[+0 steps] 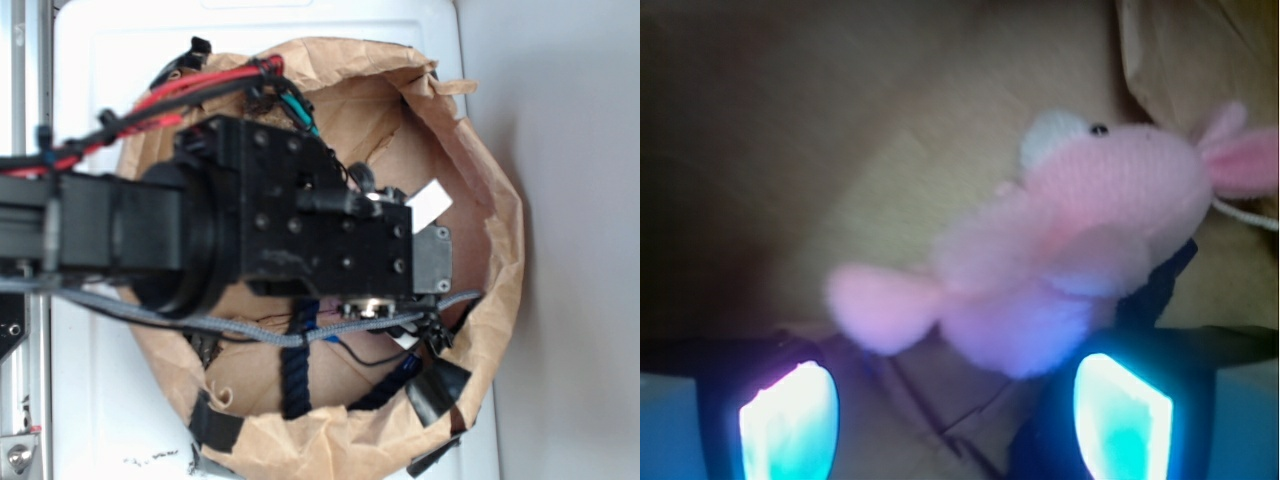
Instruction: Grab the blue rope.
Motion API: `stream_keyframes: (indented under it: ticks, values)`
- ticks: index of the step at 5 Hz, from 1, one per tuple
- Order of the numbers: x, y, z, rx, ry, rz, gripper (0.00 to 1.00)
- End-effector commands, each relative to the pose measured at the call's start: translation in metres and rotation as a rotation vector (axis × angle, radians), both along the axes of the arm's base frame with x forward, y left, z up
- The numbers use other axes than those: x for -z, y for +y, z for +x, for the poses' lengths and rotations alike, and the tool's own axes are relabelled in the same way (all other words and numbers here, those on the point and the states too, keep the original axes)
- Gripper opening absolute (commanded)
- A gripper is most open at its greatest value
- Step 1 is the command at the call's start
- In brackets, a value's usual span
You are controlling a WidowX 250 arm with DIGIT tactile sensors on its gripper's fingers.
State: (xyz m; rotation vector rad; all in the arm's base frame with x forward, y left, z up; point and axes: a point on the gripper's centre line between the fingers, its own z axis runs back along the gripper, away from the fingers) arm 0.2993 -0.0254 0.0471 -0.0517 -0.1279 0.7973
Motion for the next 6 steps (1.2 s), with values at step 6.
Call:
stream_keyframes:
  ticks: [6]
  values:
    - [0.035,-0.004,-0.03,0.159,-0.067,-0.063,1.0]
